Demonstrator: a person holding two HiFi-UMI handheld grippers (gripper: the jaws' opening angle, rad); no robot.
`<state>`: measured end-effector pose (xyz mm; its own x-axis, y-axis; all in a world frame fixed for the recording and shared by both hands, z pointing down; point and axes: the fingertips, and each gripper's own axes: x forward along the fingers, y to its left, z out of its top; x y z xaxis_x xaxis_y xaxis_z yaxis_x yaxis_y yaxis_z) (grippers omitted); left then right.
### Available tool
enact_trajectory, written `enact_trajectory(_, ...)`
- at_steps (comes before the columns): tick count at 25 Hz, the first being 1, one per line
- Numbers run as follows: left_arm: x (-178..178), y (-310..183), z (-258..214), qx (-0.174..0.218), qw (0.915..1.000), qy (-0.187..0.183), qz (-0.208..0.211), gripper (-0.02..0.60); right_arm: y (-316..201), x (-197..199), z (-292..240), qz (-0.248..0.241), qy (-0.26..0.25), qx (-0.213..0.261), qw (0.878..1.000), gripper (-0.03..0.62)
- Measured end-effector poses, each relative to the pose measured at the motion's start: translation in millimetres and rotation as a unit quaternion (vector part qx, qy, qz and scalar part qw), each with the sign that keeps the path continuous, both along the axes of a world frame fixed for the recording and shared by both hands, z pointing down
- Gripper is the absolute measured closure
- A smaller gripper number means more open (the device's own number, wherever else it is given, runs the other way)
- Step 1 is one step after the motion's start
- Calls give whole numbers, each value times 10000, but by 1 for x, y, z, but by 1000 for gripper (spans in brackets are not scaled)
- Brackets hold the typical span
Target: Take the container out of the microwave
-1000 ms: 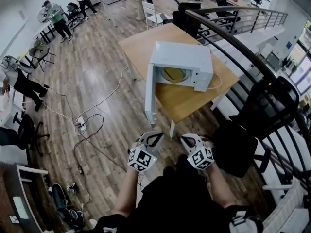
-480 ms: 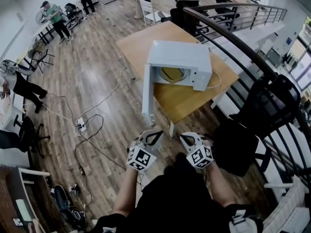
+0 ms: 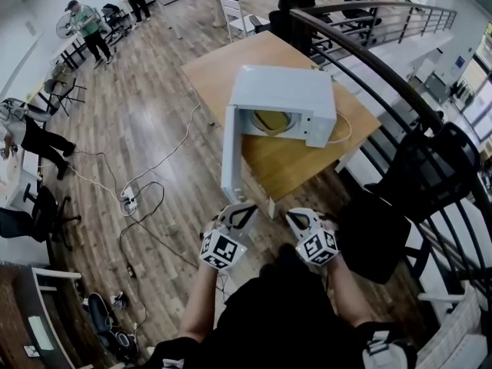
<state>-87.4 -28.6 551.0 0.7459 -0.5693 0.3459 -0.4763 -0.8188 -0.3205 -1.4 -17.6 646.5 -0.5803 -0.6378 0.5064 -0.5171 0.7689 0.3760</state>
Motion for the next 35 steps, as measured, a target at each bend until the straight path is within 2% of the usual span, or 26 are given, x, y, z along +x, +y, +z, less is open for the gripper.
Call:
enact_trajectory(16,7,-84,-24,95,9983,-203,-537,578,-104,14,-17,-436,-266,110,9986,594)
enact_trajectory(28,15,-111,-10,-41,9954,-390,-879,578,-139,41,3,-655,-286,-87,9974,594)
enact_trajectory(35,32,-128,-4,6,9957,-475,-801,579,-156,54,1,-735,-202,-27,9971,594)
